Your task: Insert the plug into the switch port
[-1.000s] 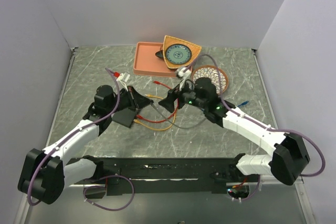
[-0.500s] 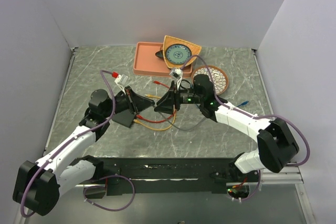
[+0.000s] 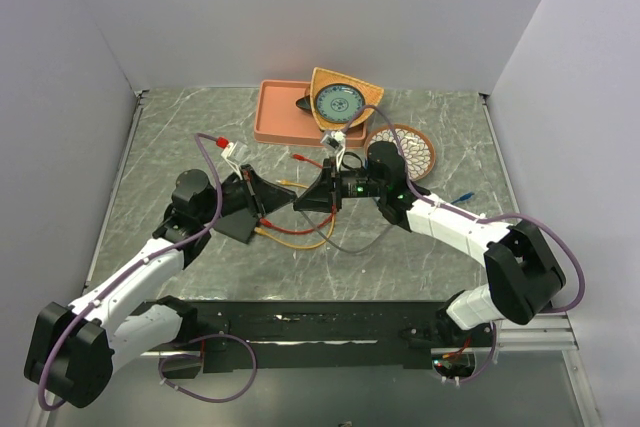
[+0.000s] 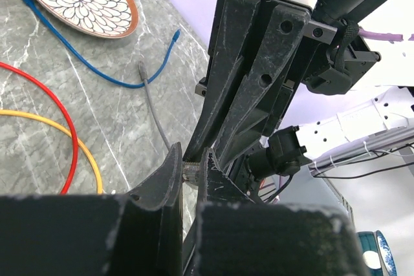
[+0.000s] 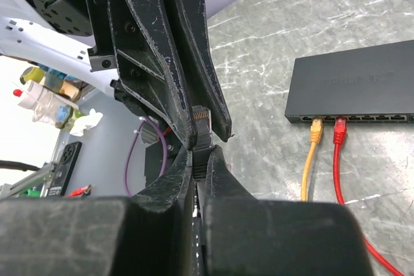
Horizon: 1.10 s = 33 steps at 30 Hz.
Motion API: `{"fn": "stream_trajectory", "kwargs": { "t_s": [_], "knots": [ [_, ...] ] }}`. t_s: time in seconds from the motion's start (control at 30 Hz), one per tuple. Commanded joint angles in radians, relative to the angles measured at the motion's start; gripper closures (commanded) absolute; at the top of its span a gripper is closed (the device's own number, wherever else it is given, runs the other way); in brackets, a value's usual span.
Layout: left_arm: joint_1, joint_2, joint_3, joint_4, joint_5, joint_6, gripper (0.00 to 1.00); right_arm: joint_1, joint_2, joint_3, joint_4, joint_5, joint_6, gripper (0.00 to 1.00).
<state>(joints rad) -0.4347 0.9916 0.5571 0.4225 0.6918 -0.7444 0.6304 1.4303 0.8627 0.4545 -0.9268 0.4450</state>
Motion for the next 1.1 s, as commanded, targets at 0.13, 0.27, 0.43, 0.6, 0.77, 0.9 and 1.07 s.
{"fn": "stream_trajectory", "kwargs": {
  "t_s": [0.13, 0.27, 0.43, 0.6, 0.77, 0.9, 1.07],
  "knots": [
    [-0.012, -0.028, 0.047, 0.022, -0.02, 0.033, 0.99, -0.003, 0.002, -0.004, 0.021, 0.026, -0.035, 0.99],
    [-0.012, -0.034, 0.049, 0.021, -0.015, 0.034, 0.99, -0.009, 0.024, -0.002, 0.029, 0.008, -0.019, 0.75],
    [-0.012, -0.047, 0.046, 0.006, -0.015, 0.039, 0.99, -0.023, 0.032, -0.014, 0.061, -0.012, 0.0, 0.6],
    [-0.012, -0.059, 0.05, -0.005, -0.023, 0.042, 0.99, -0.028, 0.028, -0.016, 0.067, -0.024, 0.0, 0.72],
    [-0.012, -0.056, 0.049, 0.007, -0.018, 0.033, 0.99, -0.026, 0.024, -0.028, 0.104, -0.049, 0.008, 1.0],
    [-0.012, -0.056, 0.046, 0.006, -0.028, 0.036, 0.88, -0.028, -0.005, -0.044, 0.076, -0.02, -0.025, 1.0],
    [-0.012, -0.047, 0.046, -0.008, -0.067, 0.043, 0.32, -0.028, -0.045, -0.031, -0.059, 0.063, -0.112, 1.0]
  ]
}}
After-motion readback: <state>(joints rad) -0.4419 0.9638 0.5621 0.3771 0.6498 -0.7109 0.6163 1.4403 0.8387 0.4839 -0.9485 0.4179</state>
